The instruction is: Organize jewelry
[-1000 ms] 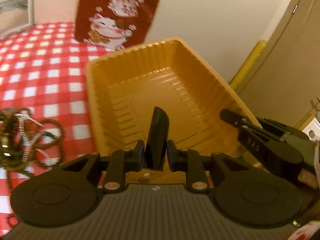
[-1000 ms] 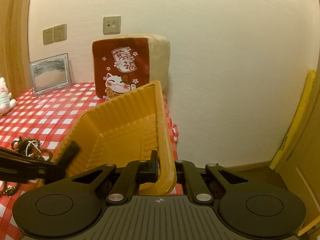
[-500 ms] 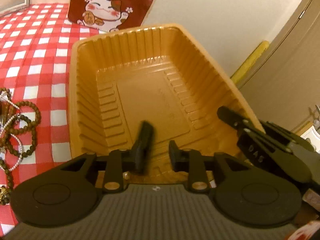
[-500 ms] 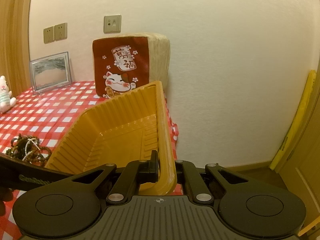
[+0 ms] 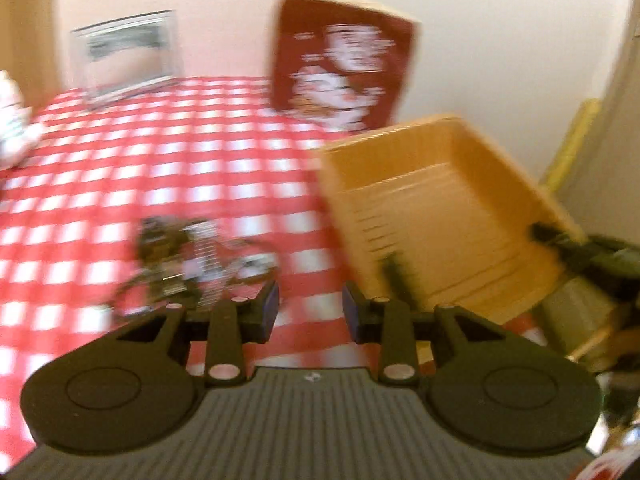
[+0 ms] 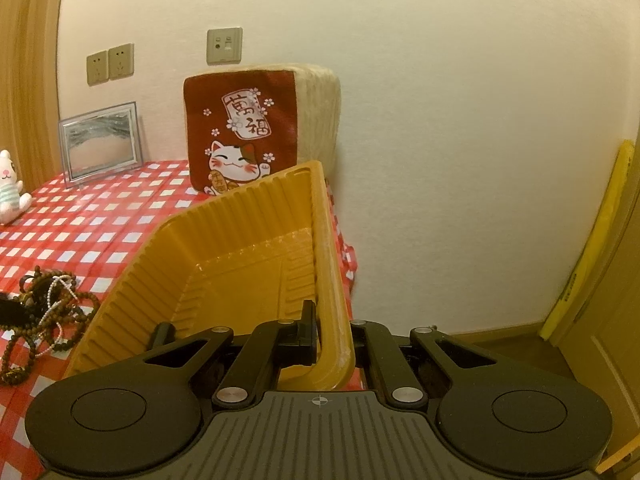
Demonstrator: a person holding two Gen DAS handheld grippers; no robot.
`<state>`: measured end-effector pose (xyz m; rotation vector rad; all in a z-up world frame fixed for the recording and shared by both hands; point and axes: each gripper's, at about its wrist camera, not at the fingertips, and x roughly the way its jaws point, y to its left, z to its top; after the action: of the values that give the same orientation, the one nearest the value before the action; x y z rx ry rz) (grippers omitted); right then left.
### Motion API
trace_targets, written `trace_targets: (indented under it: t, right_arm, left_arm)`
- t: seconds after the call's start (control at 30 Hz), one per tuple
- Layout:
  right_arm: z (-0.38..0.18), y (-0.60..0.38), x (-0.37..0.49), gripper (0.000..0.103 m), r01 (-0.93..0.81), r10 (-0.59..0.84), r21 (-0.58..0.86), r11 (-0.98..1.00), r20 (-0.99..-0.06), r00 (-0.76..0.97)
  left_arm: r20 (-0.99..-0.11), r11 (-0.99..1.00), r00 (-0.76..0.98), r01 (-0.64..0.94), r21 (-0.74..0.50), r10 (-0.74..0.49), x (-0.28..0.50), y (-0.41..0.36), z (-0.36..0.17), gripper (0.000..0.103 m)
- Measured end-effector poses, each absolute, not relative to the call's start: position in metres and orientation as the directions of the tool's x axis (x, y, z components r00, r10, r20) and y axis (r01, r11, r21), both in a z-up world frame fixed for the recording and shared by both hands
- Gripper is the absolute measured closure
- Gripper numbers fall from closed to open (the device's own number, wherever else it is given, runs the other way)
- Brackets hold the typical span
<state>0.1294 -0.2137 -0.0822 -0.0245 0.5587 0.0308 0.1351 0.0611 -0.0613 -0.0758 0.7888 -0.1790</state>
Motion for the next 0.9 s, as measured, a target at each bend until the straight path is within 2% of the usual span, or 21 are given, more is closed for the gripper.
trace_targets:
  t: [0.1, 0.2, 0.7, 0.73, 0.9]
  right_arm:
    - [-0.082, -0.214, 0.129, 0.099, -0.035, 0.022, -0.016, 0.999, -0.530, 0.848]
    - [-0.083, -0.214, 0.129, 0.099, -0.035, 0.022, -0.016, 0.999, -0.532, 0.846]
    - [-0.081, -0.213, 0.128, 0.099, -0.027, 0.011, -0.021, 0.999, -0.539, 0.842]
    - [-0.081, -0.213, 0.128, 0.099, -0.025, 0.010, -0.021, 0.999, -0.539, 0.842]
    - [-0.081, -0.212, 0.129, 0.099, -0.021, 0.007, -0.021, 1.000, -0.540, 0.842]
  left_arm:
    - [-0.730, 0.993, 0.673, 0.087, -0.078, -0.116, 0.127, 0.087, -0.069, 0.071]
    - [-0.759, 0.997, 0.648, 0.067, -0.036, -0.071, 0.122, 0.105, -0.082, 0.064]
    - [-0.825, 0.980, 0.559, 0.195, 0.026, -0.089, 0.126, 0.104, -0.129, 0.065]
    - [-0.825, 0.979, 0.557, 0.199, 0.029, -0.089, 0.126, 0.103, -0.129, 0.066]
    - [-0.828, 0.973, 0.547, 0.229, 0.008, -0.122, 0.125, 0.101, -0.128, 0.088]
